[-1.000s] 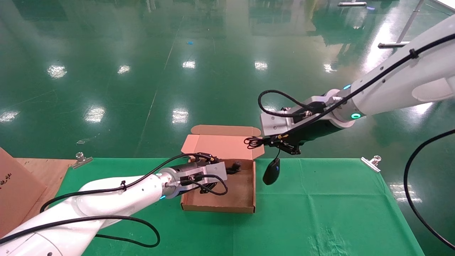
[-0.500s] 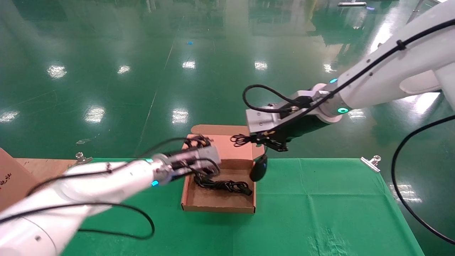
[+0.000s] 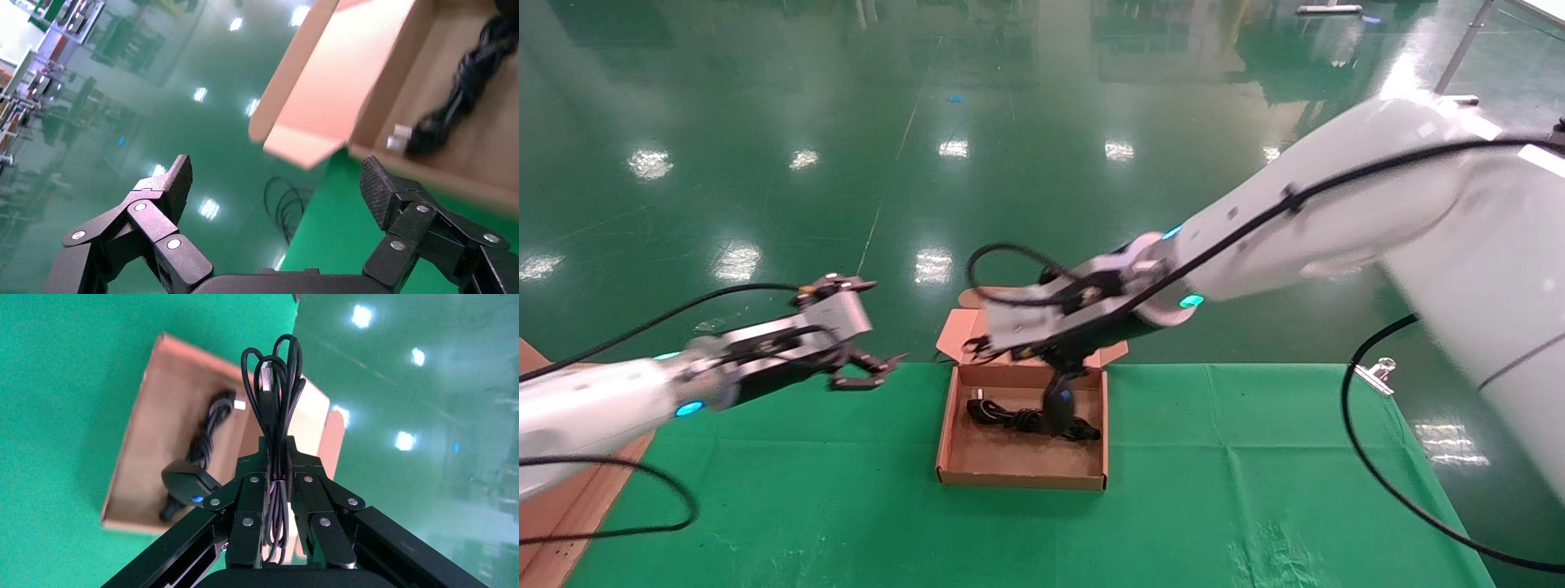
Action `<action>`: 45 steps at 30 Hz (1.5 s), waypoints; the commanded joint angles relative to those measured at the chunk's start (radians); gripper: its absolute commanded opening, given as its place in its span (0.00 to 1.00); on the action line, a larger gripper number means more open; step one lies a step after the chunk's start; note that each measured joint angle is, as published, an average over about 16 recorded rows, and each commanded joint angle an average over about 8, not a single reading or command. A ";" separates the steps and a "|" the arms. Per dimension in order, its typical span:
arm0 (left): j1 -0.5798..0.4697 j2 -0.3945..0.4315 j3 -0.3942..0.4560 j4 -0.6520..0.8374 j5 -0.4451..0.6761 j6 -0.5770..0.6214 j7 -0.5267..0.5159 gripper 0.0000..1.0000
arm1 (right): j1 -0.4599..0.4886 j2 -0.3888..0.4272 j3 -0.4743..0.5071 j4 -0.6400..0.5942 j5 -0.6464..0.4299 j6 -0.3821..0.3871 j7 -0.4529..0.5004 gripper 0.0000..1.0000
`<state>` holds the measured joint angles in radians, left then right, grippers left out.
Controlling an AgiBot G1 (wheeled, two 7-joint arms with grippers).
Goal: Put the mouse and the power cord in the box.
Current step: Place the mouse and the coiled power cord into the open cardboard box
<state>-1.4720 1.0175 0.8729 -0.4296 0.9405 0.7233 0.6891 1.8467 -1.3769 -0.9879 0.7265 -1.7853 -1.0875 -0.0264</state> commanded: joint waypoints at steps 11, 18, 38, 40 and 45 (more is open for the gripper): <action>0.102 -0.163 -0.053 -0.056 -0.070 0.042 0.033 1.00 | -0.102 -0.002 -0.286 0.131 0.093 0.359 0.136 0.00; 0.128 -0.138 -0.052 -0.002 -0.070 0.021 0.055 1.00 | -0.149 0.002 -0.393 0.076 0.101 0.462 0.166 0.00; 0.116 -0.062 -0.048 0.098 -0.059 -0.002 0.096 1.00 | -0.190 0.006 -0.471 0.010 0.111 0.482 0.172 1.00; 0.116 -0.063 -0.047 0.096 -0.059 -0.002 0.095 1.00 | -0.189 0.006 -0.468 0.011 0.110 0.481 0.172 1.00; 0.117 -0.064 -0.047 0.093 -0.059 -0.003 0.093 1.00 | -0.187 0.006 -0.464 0.012 0.109 0.480 0.172 1.00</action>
<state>-1.3554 0.9538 0.8260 -0.3367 0.8816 0.7205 0.7824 1.6594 -1.3702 -1.4511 0.7394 -1.6751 -0.6088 0.1452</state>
